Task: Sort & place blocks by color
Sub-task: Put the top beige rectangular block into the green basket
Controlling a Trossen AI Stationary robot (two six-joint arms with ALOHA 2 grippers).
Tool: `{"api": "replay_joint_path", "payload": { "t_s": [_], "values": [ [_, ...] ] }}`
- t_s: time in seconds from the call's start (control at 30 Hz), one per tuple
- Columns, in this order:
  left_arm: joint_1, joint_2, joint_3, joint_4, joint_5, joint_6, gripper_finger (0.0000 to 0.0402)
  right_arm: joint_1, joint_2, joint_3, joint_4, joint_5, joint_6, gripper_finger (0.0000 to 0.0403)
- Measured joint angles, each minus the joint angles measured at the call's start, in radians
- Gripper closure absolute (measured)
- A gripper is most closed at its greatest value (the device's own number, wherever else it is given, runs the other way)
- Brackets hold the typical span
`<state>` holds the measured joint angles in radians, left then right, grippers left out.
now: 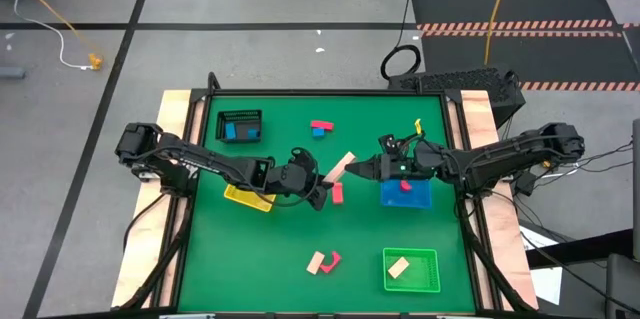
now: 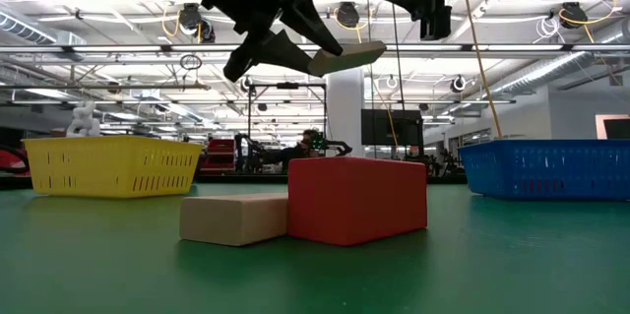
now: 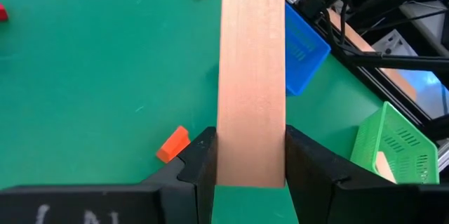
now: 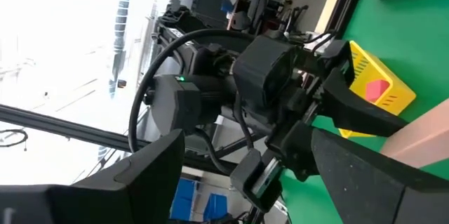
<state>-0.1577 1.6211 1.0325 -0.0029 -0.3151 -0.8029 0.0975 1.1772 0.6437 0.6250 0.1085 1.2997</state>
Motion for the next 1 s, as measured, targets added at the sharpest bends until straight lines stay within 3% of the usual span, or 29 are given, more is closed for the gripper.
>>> {"api": "replay_joint_path", "payload": {
  "t_s": [0.43,0.6,0.77,0.87,1.0],
  "values": [
    [0.016,0.0,0.0,-0.014,-0.013,0.05,0.0271,-0.05,0.0,0.0,-0.021,-0.018,0.083,0.0099],
    [0.044,0.0,0.001,-0.069,-0.035,0.061,0.0271,-0.128,0.0,0.0,-0.106,-0.205,0.187,0.0102],
    [0.073,0.0,0.001,-0.1,-0.037,0.066,0.0271,-0.204,-0.001,0.0,-0.28,-0.313,0.21,0.0115],
    [0.081,0.0,0.001,-0.1,-0.035,0.082,0.027,-0.241,0.0,0.0,-0.382,-0.318,0.195,0.012],
    [0.081,0.0,0.001,-0.1,0.0,0.07,0.0271,-0.285,0.0,0.0,-0.391,-0.272,0.157,0.0121]
  ]
}}
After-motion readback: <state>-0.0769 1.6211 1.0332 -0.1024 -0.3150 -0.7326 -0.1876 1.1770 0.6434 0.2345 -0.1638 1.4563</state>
